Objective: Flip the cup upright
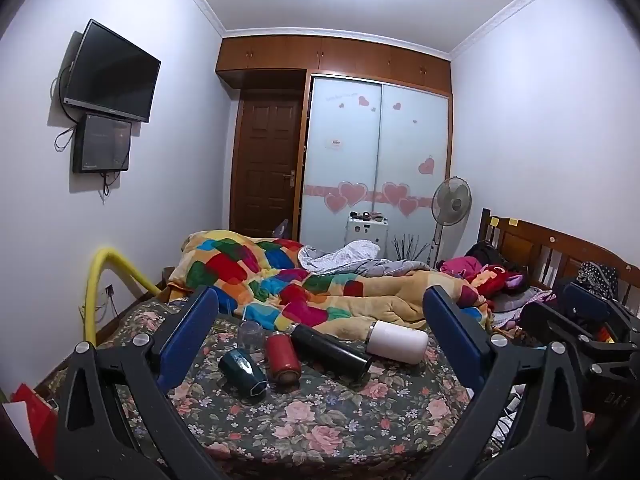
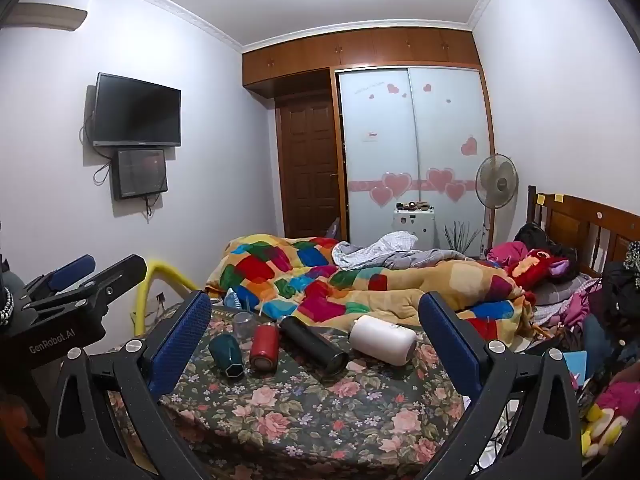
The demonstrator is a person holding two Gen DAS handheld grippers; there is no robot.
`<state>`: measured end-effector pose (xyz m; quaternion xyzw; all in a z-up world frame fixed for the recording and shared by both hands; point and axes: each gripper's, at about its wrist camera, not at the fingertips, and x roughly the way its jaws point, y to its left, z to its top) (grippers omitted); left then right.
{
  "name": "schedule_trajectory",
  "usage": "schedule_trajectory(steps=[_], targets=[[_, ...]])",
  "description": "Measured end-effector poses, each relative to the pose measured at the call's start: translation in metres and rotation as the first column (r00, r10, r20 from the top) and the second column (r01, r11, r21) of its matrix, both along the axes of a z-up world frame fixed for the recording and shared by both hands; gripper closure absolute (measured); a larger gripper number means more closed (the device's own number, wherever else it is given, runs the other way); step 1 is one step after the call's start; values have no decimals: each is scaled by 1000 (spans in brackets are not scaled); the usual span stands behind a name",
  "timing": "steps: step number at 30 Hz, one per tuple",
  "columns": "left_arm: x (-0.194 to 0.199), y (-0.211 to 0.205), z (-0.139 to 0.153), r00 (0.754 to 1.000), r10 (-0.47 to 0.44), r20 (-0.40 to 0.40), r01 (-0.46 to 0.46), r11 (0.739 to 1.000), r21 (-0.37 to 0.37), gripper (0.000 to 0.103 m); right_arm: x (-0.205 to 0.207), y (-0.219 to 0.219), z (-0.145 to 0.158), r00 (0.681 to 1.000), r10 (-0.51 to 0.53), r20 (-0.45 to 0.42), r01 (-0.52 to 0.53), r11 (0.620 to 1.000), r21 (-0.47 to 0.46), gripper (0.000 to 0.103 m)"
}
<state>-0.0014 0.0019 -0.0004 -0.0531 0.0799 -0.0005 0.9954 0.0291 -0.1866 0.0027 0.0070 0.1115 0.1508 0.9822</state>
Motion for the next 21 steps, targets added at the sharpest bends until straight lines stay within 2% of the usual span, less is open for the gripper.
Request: schedule_trajectory(steps=[7, 13, 21], targets=[[5, 10, 1, 1000, 27, -10, -27, 999, 21, 0, 0, 0, 0, 1000, 5, -1, -5, 1000, 3, 0], [-4, -2, 0, 999, 41, 2, -42, 998, 49, 0, -7, 1, 0, 1000, 10, -6, -10, 1000, 10, 0], [-5, -3, -1, 999, 39, -3, -39, 998, 43, 0, -1, 5, -3, 1000, 11, -10, -11, 1000, 2, 0]])
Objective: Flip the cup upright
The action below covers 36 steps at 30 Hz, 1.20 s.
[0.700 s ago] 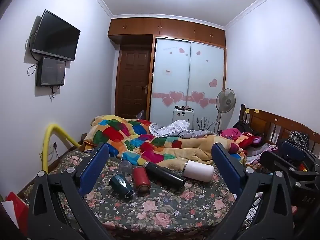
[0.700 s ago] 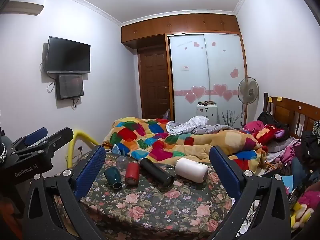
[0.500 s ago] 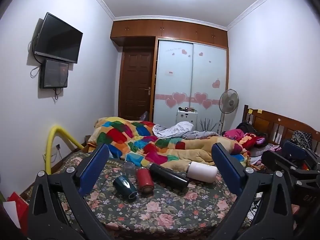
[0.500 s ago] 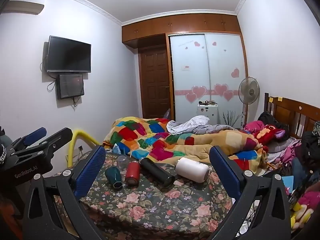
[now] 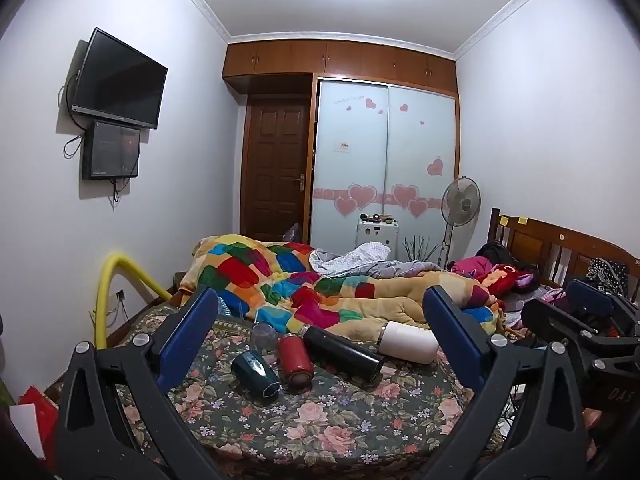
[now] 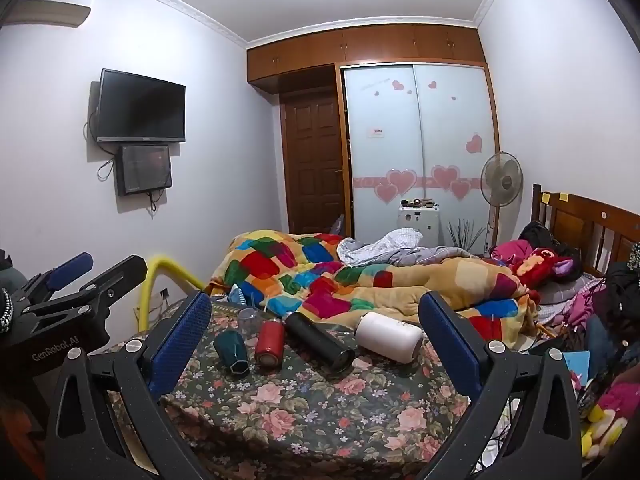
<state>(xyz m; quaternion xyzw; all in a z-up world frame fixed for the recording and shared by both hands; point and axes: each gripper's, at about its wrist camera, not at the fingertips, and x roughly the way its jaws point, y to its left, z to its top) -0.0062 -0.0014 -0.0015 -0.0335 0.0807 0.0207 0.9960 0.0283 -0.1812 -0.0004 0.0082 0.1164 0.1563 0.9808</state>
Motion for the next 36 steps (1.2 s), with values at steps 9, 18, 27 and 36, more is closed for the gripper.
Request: schedule_trajectory(steps=[9, 18, 27, 36], targets=[[1, 1, -3, 1000, 3, -1, -3, 1000, -5, 0, -1, 2, 2, 1000, 1, 1, -1, 1000, -6, 0], [0, 4, -2, 1000, 1, 1, -1, 1000, -9, 0, -2, 2, 3, 1000, 1, 3, -1, 1000, -5, 0], [1, 3, 1, 1000, -5, 3, 5, 1000, -9, 0, -3, 1, 4, 1000, 1, 0, -1, 1000, -5, 0], [2, 2, 1, 1000, -3, -1, 3, 1000, -3, 0, -3, -3, 4, 1000, -1, -1, 1, 1000, 1, 0]])
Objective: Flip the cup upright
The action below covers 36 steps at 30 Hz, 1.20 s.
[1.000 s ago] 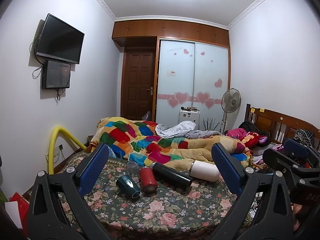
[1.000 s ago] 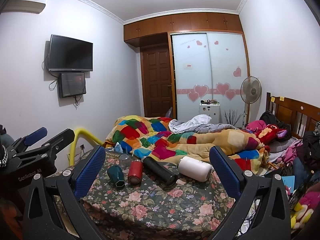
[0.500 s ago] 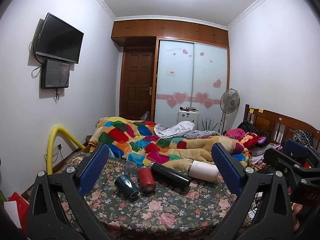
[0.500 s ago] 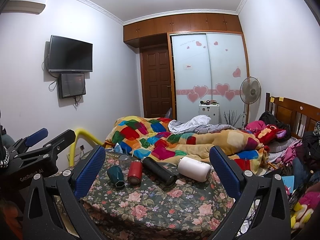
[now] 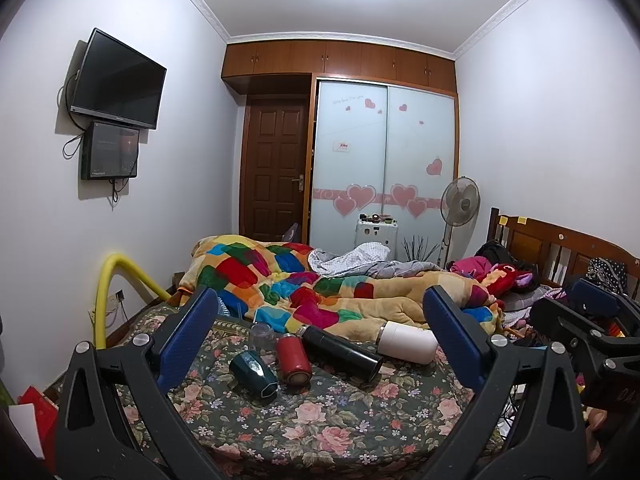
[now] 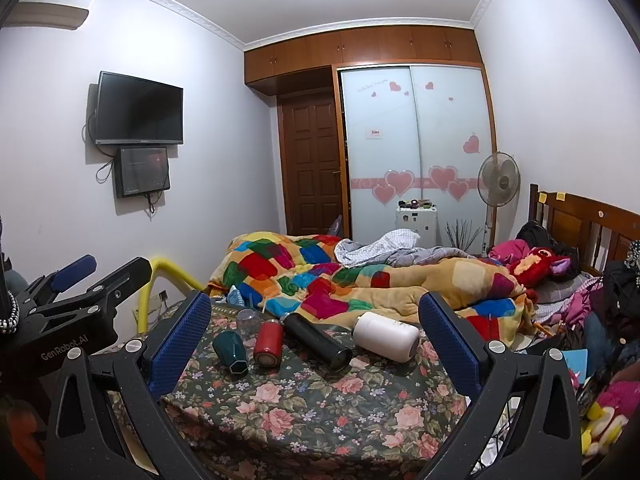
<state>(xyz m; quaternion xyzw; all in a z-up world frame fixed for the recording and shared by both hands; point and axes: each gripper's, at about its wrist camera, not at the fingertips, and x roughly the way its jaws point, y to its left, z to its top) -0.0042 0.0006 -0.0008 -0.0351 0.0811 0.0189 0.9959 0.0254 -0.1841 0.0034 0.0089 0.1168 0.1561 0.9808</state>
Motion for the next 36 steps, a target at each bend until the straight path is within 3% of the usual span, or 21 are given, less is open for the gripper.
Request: schedule_trajectory(steps=[25, 36], targets=[[4, -1, -7, 1000, 14, 0, -14, 1000, 5, 0, 7, -8, -4, 1000, -1, -21, 1, 1000, -7, 0], [33, 14, -24, 998, 29, -61, -30, 999, -24, 0, 37, 7, -20, 996, -3, -91, 0, 999, -37, 0]])
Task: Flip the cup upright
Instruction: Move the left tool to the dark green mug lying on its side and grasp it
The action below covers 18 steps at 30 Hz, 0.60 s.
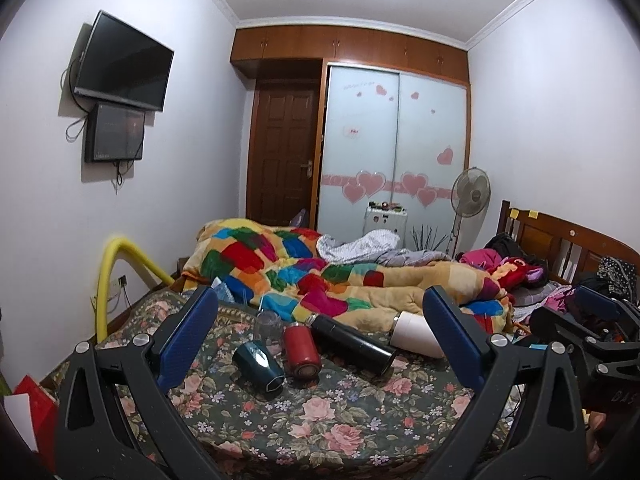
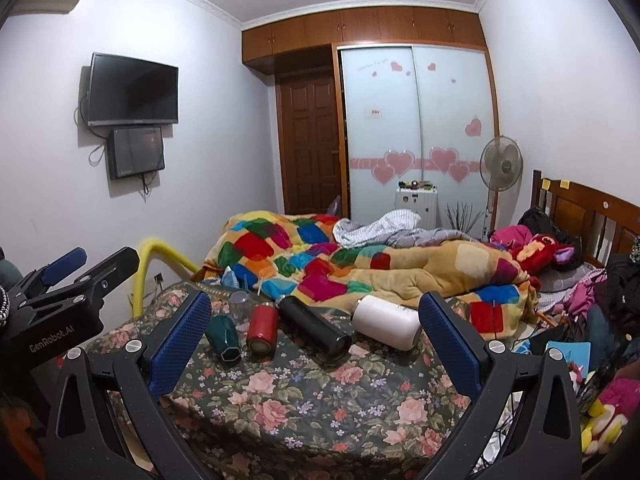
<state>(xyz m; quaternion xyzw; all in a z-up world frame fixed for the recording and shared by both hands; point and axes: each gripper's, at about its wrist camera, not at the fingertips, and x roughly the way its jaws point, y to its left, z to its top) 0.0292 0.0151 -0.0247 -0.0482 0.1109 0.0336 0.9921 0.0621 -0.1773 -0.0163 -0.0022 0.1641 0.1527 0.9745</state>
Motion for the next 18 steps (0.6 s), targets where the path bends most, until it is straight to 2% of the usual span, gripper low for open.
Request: schedule_trajectory(steps=[7, 10, 14, 18], targets=[[48, 22, -30, 993, 8, -117, -15, 998, -60, 0, 31, 6, -19, 997, -10, -74, 9, 1000, -20, 0], [76, 36, -54, 980, 52, -192, -70, 994, -89, 0, 43, 7, -28, 993, -20, -113, 17, 999, -33, 0], [114, 53, -92, 948, 114, -297, -146, 985, -88, 0, 63, 6, -42, 985, -42, -165, 34, 998, -54, 0], [159, 70, -141, 893, 146, -425, -197, 978, -76, 1, 79, 4, -53, 974, -61, -217, 49, 997, -62, 0]])
